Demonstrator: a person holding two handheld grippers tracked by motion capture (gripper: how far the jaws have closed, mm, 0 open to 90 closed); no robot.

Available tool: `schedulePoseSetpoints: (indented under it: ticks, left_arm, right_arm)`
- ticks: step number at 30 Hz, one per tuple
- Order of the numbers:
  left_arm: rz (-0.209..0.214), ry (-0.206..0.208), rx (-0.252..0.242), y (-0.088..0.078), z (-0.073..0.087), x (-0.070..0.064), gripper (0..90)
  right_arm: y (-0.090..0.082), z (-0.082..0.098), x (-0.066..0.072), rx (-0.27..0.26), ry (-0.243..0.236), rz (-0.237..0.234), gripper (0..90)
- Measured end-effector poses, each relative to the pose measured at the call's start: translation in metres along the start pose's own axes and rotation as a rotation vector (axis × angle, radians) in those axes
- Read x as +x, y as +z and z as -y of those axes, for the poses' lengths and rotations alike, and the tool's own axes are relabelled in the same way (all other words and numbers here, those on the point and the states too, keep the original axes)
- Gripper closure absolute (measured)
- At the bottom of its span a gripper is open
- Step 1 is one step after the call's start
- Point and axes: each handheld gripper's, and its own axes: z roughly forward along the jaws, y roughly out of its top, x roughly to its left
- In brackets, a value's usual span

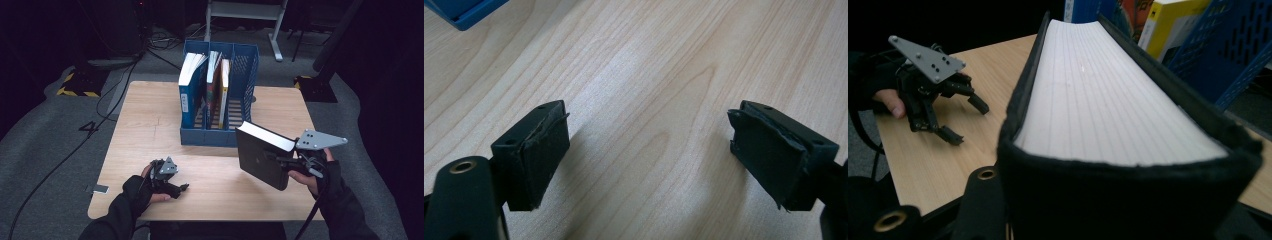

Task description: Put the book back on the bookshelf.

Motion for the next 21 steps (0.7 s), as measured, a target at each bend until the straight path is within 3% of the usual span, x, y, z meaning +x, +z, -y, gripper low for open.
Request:
schedulePoseSetpoints:
  ticks: [10, 15, 21]
  left_arm:
    - [0.000, 0.000, 0.000, 0.000, 0.000, 0.000, 15.4]
    - [0.000, -0.001, 0.000, 0.000, 0.000, 0.000, 15.4]
    - [0.000, 0.000, 0.000, 0.000, 0.000, 0.000, 15.4]
  right_arm:
    - [-0.005, -0.019, -0.010, -0.019, -0.015, 0.056, 53.7]
    - [-0.002, -0.027, -0.016, -0.027, 0.000, 0.062, 53.6]
    - [0.002, -0.043, -0.024, -0.046, 0.014, 0.100, 53.7]
